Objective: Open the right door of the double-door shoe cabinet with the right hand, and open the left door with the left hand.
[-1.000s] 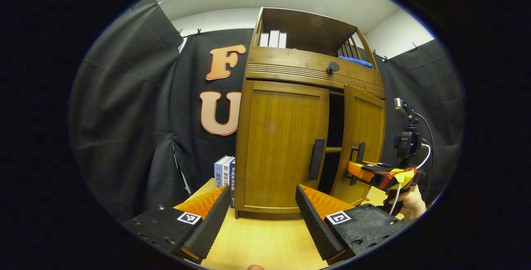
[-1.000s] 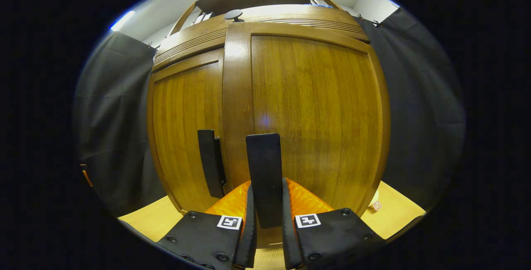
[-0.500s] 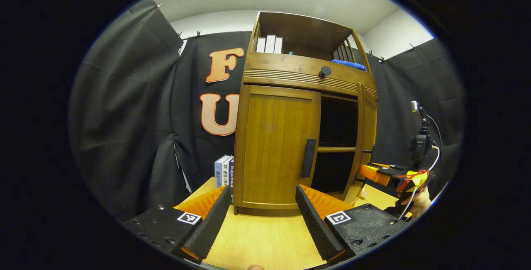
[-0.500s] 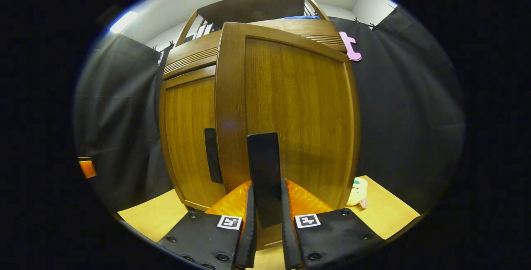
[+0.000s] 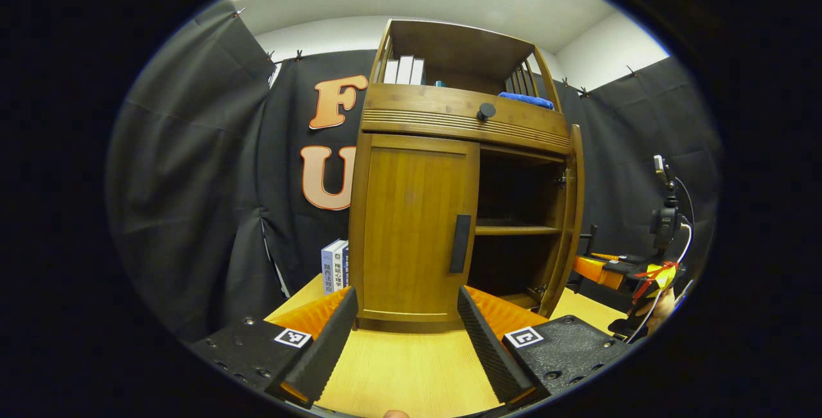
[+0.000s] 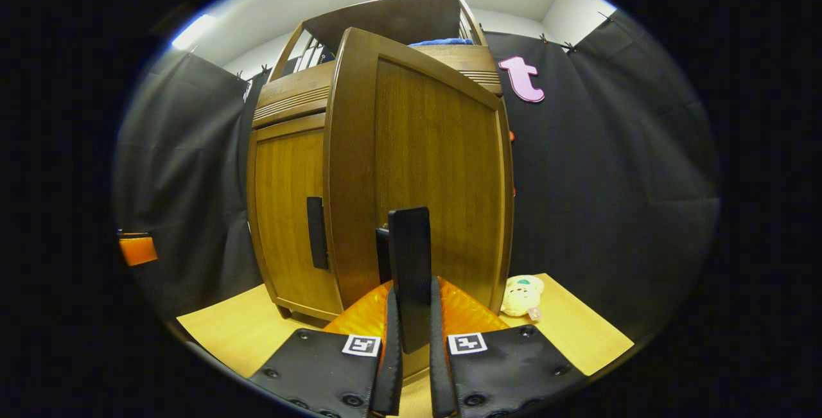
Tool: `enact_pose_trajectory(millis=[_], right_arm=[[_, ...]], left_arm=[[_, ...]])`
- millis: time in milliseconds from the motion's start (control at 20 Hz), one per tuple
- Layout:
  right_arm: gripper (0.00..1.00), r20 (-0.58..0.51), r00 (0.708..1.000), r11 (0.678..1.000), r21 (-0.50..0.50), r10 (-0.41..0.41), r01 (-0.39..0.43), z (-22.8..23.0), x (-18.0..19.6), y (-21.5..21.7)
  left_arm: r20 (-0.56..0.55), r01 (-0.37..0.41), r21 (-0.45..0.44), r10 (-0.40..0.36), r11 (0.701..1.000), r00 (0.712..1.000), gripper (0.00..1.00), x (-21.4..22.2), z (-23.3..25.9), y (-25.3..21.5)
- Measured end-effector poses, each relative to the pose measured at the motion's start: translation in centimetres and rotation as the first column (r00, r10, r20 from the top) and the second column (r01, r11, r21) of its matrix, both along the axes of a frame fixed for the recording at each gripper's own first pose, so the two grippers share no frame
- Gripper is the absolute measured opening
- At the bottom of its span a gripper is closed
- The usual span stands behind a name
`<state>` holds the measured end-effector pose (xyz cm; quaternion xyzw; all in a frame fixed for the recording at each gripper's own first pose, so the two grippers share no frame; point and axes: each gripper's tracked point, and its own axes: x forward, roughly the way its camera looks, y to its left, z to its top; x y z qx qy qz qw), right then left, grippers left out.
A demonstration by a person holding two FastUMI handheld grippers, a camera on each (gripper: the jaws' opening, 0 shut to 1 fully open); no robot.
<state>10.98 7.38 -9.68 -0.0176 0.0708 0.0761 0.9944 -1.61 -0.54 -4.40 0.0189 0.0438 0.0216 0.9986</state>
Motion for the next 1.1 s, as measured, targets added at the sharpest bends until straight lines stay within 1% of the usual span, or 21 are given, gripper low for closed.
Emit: enact_pose_trajectory(millis=[100, 200, 350, 400, 450, 500, 550, 600, 650, 750, 800, 900, 950, 1000, 1050, 1100], right_arm=[[0.29, -0.001, 1.0, 1.0, -0.004, -0.009, 0.009, 0.2, -0.4, -0.9], [0.25, 0.0, 1.0, 1.0, -0.008, -0.026, 0.026, 0.5, -0.9, -2.0], [0.24, 0.012, 0.998, 0.996, -0.057, -0.062, 0.063, 0.9, -1.7, -4.0], [0.2, 0.012, 0.997, 0.996, -0.045, -0.081, 0.081, 0.9, -2.2, -4.8], [0.07, 0.003, 0.996, 0.995, -0.047, -0.087, 0.087, 0.7, -2.0, -5.5], [0.14, 0.002, 0.996, 0.995, -0.038, -0.088, 0.088, 1.0, -2.3, -5.9], [0.14, 0.001, 0.995, 0.995, -0.038, -0.096, 0.096, 1.0, -2.4, -6.3], [0.07, 0.004, 0.995, 0.994, -0.043, -0.102, 0.102, 1.1, -2.6, -6.8], [0.14, 0.003, 0.995, 0.993, -0.051, -0.103, 0.103, 1.1, -2.7, -7.0], [0.2, 0.005, 0.995, 0.994, -0.054, -0.098, 0.098, 1.2, -2.8, -7.5], [0.14, 0.005, 0.995, 0.994, -0.053, -0.095, 0.095, 1.3, -2.9, -7.7], [0.14, 0.007, 0.996, 0.994, -0.055, -0.09, 0.09, 1.3, -2.8, -7.8], [0.07, 0.005, 0.996, 0.995, -0.051, -0.091, 0.091, 1.3, -2.9, -8.1], [0.07, 0.004, 0.996, 0.995, -0.044, -0.093, 0.093, 1.4, -3.0, -8.6], [0.13, 0.003, 0.995, 0.995, -0.037, -0.097, 0.097, 1.5, -2.9, -9.2], [0.13, 0.003, 0.995, 0.995, -0.032, -0.097, 0.097, 1.5, -3.1, -10.3]], left_arm=[[-0.003, 0.006, -0.001, -0.006, 1.0, 1.0, 0.92, 0.0, -0.1, -0.4], [-0.008, 0.013, -0.002, -0.013, 1.0, 1.0, 0.92, 0.0, -0.2, -0.9], [-0.009, 0.023, 0.011, -0.023, 1.0, 1.0, 0.92, 0.1, 0.1, -1.8], [-0.006, 0.027, 0.016, -0.027, 1.0, 1.0, 0.95, 0.0, 0.3, -2.0], [-0.001, 0.031, 0.019, -0.031, 0.999, 1.0, 0.95, 0.0, 0.5, -2.3], [0.004, 0.035, 0.022, -0.035, 0.999, 0.999, 0.95, 0.1, 0.7, -2.6], [0.008, 0.038, 0.024, -0.038, 0.999, 0.999, 0.92, 0.1, 0.9, -2.9], [0.012, 0.042, 0.025, -0.042, 0.999, 0.999, 0.92, 0.1, 1.0, -3.2], [0.013, 0.046, 0.024, -0.047, 0.999, 0.999, 0.92, 0.0, 1.1, -3.6], [0.013, 0.056, 0.024, -0.056, 0.998, 0.998, 0.92, -0.1, 1.2, -4.3], [0.014, 0.058, 0.024, -0.058, 0.998, 0.998, 0.92, -0.1, 1.3, -4.4], [0.013, 0.059, 0.027, -0.06, 0.998, 0.998, 0.92, -0.1, 1.4, -4.7], [0.014, 0.059, 0.03, -0.06, 0.998, 0.998, 0.92, -0.1, 1.5, -4.7], [0.017, 0.058, 0.034, -0.059, 0.998, 0.998, 0.92, -0.1, 1.6, -4.8], [0.02, 0.058, 0.037, -0.059, 0.998, 0.998, 0.92, -0.1, 1.8, -4.9], [0.023, 0.059, 0.038, -0.059, 0.998, 0.998, 0.92, 0.0, 1.9, -5.0]])
